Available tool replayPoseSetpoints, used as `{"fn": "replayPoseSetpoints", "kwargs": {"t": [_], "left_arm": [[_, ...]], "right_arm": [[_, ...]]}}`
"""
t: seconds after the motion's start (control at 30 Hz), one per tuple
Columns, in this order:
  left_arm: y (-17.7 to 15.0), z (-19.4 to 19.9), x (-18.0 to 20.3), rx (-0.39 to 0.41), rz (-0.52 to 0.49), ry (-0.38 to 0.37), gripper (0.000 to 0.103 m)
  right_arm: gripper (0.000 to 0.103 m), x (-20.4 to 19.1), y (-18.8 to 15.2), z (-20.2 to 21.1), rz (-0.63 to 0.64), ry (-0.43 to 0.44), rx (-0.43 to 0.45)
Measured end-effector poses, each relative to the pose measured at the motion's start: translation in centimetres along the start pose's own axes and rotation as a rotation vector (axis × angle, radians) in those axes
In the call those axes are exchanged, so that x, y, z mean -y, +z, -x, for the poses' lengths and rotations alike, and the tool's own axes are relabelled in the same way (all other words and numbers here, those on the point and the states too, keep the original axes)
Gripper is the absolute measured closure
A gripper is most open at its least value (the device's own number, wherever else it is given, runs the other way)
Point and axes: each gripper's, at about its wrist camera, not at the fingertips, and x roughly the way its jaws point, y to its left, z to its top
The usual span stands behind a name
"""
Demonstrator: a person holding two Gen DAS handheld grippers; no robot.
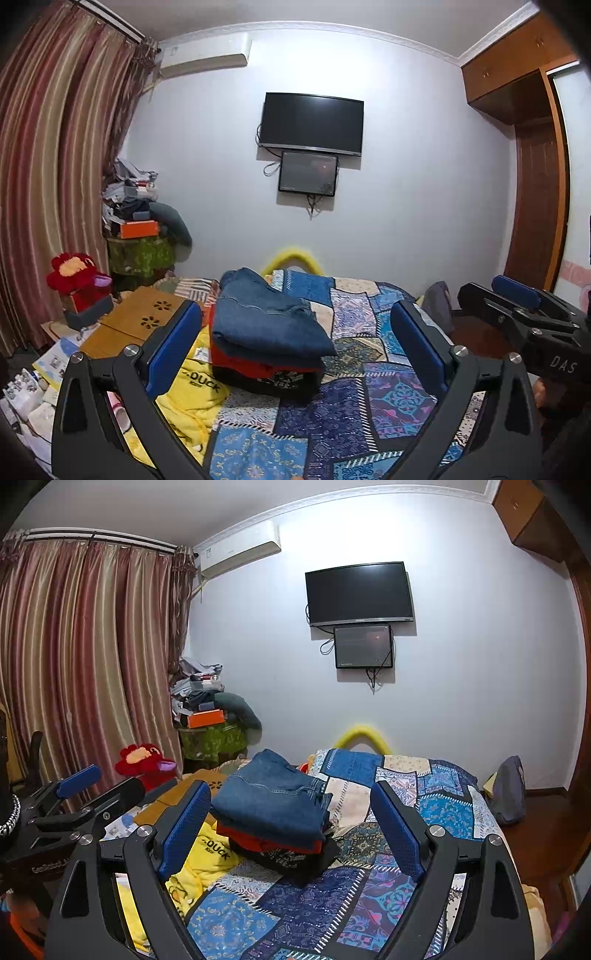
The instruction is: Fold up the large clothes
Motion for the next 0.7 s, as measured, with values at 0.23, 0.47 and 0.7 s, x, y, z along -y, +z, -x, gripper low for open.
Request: {"fn": "replayPoseSetpoints", "kwargs": {"t": [0.23, 0.47, 0.7], "left_arm": [[-0.18, 0.08, 0.22, -0.002, -0.001, 0.001, 0.001], [-0.27, 0.21, 0.27, 0.000, -0.012, 0.012, 0.001], [-0.34, 0.22, 0.35, 0.001, -0.016, 0.023, 0.001]], "right_arm": [[0.017, 0.00, 0.01, -0.15, -0.002, 0.000, -0.006], [0.017, 0.16, 0.07, -0.30, -0.003, -0.001, -0.007], [0.017, 0.25, -0.07, -0.54, -0.007, -0.003, -0.010]]}}
